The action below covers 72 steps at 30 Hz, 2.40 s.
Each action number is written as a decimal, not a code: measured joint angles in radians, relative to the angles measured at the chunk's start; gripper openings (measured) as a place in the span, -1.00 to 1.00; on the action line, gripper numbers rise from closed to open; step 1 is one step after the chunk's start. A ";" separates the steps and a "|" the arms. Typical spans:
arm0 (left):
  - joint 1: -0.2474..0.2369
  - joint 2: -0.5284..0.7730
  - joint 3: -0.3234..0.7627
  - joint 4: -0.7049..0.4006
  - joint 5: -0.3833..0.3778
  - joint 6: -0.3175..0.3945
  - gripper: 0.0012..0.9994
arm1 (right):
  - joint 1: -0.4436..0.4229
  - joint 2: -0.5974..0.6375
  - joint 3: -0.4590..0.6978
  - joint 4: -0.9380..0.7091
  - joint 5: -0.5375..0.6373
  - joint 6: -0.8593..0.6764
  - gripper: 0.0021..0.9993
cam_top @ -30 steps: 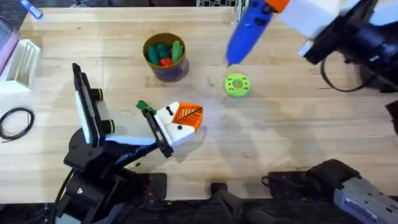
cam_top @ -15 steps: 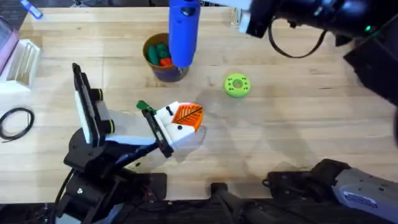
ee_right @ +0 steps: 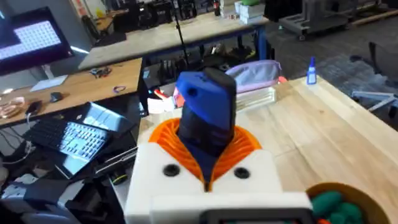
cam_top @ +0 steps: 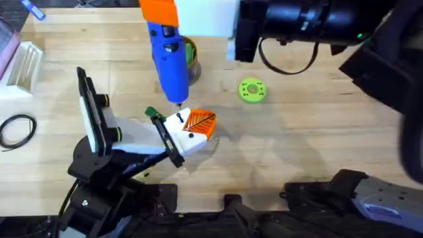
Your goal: Pick up the gripper from the table and insert it into the empty holder that is missing its gripper. Then pick up a screw, insert it into the mounting hole, and use the screwdriver to tighten it. Finally, clean up the table by picking up the vegetable and placing it into the bucket.
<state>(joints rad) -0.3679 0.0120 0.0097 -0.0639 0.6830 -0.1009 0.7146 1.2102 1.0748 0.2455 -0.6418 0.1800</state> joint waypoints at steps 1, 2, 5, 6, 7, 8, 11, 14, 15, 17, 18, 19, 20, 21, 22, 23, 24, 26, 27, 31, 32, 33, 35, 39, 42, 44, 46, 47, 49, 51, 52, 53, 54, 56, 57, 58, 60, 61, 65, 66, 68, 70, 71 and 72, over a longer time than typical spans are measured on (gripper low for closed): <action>0.000 0.000 0.000 0.000 0.000 0.000 -0.99 | 0.003 0.005 0.000 -0.001 -0.001 0.000 -0.96; 0.000 0.000 0.000 0.000 0.000 0.000 -0.99 | 0.004 0.013 0.000 -0.001 -0.003 0.000 -0.96; 0.000 0.000 0.000 0.000 0.000 0.000 -0.99 | 0.004 0.032 0.000 -0.003 -0.003 0.003 -0.96; 0.000 0.000 0.000 0.000 0.000 0.000 -0.99 | 0.004 0.037 0.000 -0.004 -0.002 0.004 -0.96; 0.000 0.000 0.000 0.000 0.000 0.000 -0.99 | 0.004 0.041 0.000 -0.006 -0.002 0.004 -0.96; 0.000 0.000 0.000 0.000 0.000 0.000 -0.99 | 0.004 0.044 0.000 -0.008 -0.002 0.004 -0.96; 0.000 0.000 0.000 0.000 0.000 0.000 -0.99 | 0.012 0.047 0.000 -0.007 -0.002 0.005 -0.96; 0.000 0.000 0.000 0.000 0.000 0.000 -0.99 | 0.018 0.047 0.000 -0.007 -0.003 0.007 -0.96; 0.000 0.000 0.000 0.000 0.000 0.000 -0.99 | 0.019 0.048 0.000 -0.006 -0.003 0.007 -0.96; 0.000 0.000 0.000 0.000 0.000 0.000 -0.99 | 0.020 0.053 0.000 -0.006 -0.003 0.007 -0.96; 0.000 0.000 0.000 0.000 0.000 0.000 -0.99 | 0.020 0.055 0.000 -0.007 -0.003 0.007 -0.96; 0.000 0.000 0.000 0.000 0.000 0.000 -0.99 | 0.020 0.059 0.000 -0.007 -0.003 0.007 -0.96; 0.000 0.000 0.000 0.000 0.000 0.000 -0.99 | 0.020 0.061 0.000 -0.007 -0.003 0.007 -0.96; 0.000 0.000 0.000 0.000 0.000 0.000 -0.99 | 0.020 0.064 0.000 -0.008 -0.003 0.007 -0.96; 0.000 0.000 0.000 0.000 0.000 0.000 -0.99 | 0.020 0.065 0.000 -0.008 -0.003 0.007 -0.96; 0.000 0.000 0.000 0.000 0.000 0.000 -0.99 | 0.020 0.066 0.000 -0.008 -0.003 0.007 -0.96; 0.000 0.000 0.000 0.000 0.000 0.000 -0.99 | 0.020 0.066 0.000 -0.007 -0.003 0.007 -0.96; 0.000 0.000 0.000 0.000 0.000 0.000 -0.99 | 0.020 0.066 0.000 -0.008 -0.003 0.007 -0.96; 0.000 0.000 0.000 0.000 0.000 0.000 -0.99 | 0.020 0.066 0.000 -0.008 -0.003 0.007 -0.96; 0.000 0.000 0.000 0.000 0.000 0.000 -0.99 | 0.020 0.066 0.000 -0.008 -0.003 0.007 -0.96; 0.000 0.000 0.000 0.000 0.000 0.000 -0.99 | 0.020 0.066 0.000 -0.008 -0.003 0.007 -0.96; 0.000 0.000 0.000 0.000 0.000 0.000 -0.99 | 0.020 0.066 0.000 -0.008 -0.003 0.007 -0.96; 0.000 0.000 0.000 0.000 0.000 0.000 -0.99 | 0.020 0.066 0.000 -0.011 -0.003 0.007 -0.96; 0.000 0.000 0.000 0.000 0.000 0.000 -0.99 | 0.020 0.066 0.000 -0.034 -0.003 0.007 -0.96; 0.000 0.000 0.000 0.000 0.000 0.000 -0.99 | 0.020 0.066 0.000 -0.049 -0.003 0.007 -0.96; 0.000 0.000 0.000 0.000 0.000 0.000 -0.99 | 0.020 0.066 0.000 -0.053 -0.003 0.007 -0.96; 0.000 0.000 0.000 0.000 -0.002 0.000 -0.99 | 0.020 0.066 0.000 -0.058 -0.003 0.007 -0.96; 0.000 0.000 0.000 0.000 -0.003 0.000 -0.99 | 0.020 0.066 0.000 -0.061 -0.003 0.007 -0.96; 0.000 0.000 0.000 0.000 -0.003 0.000 -0.99 | 0.020 0.066 0.000 -0.066 -0.003 0.007 -0.96; 0.000 0.000 0.000 0.000 -0.003 0.000 -0.99 | 0.020 0.066 0.000 -0.067 -0.003 0.007 -0.96; 0.000 0.000 0.000 0.000 -0.003 0.000 -0.99 | 0.020 0.066 0.000 -0.067 -0.003 0.007 -0.96; 0.000 0.000 0.000 0.000 -0.003 0.000 -0.99 | 0.020 0.066 0.000 -0.066 -0.003 0.007 -0.96; 0.000 0.000 0.000 0.000 -0.003 0.000 -0.99 | 0.020 0.066 0.000 -0.067 -0.003 0.007 -0.96; 0.000 0.000 0.000 0.000 -0.003 0.000 -0.99 | 0.020 0.066 0.000 -0.067 -0.003 0.007 -0.96; 0.000 0.000 0.000 0.000 -0.003 0.000 -0.99 | 0.020 0.066 0.000 -0.067 -0.003 0.007 -0.96; 0.000 0.000 0.000 0.000 -0.003 0.000 -0.99 | 0.020 0.066 0.000 -0.067 -0.003 0.007 -0.96; 0.000 0.000 0.000 0.000 -0.003 0.000 -0.99 | 0.022 0.066 0.000 -0.067 -0.003 0.007 -0.96; 0.000 0.000 0.000 0.000 -0.003 0.000 -0.99 | 0.024 0.066 0.000 -0.067 -0.003 0.005 -0.96; 0.000 0.000 0.000 0.000 -0.003 0.000 -0.99 | 0.049 0.066 0.000 -0.067 -0.002 -0.037 -0.96; 0.000 0.000 0.000 0.000 -0.003 0.000 -0.99 | 0.056 0.066 0.000 -0.067 -0.003 -0.050 -0.96; 0.000 0.000 0.000 0.000 -0.003 0.000 -0.99 | 0.068 0.066 0.000 -0.065 -0.003 -0.071 -0.96; 0.000 0.000 0.000 0.000 -0.003 0.000 -0.99 | 0.071 0.063 0.000 -0.065 0.003 -0.092 -0.96; 0.000 0.000 0.000 0.000 -0.003 0.000 -0.99 | 0.071 0.057 0.000 -0.068 0.012 -0.106 -0.96; 0.000 0.000 0.000 0.000 -0.003 0.000 -0.99 | 0.071 0.048 0.000 -0.069 0.018 -0.118 -0.96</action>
<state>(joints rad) -0.3679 0.0120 0.0097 -0.0635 0.6796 -0.1009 0.7860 1.2585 1.0748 0.1768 -0.6235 0.0615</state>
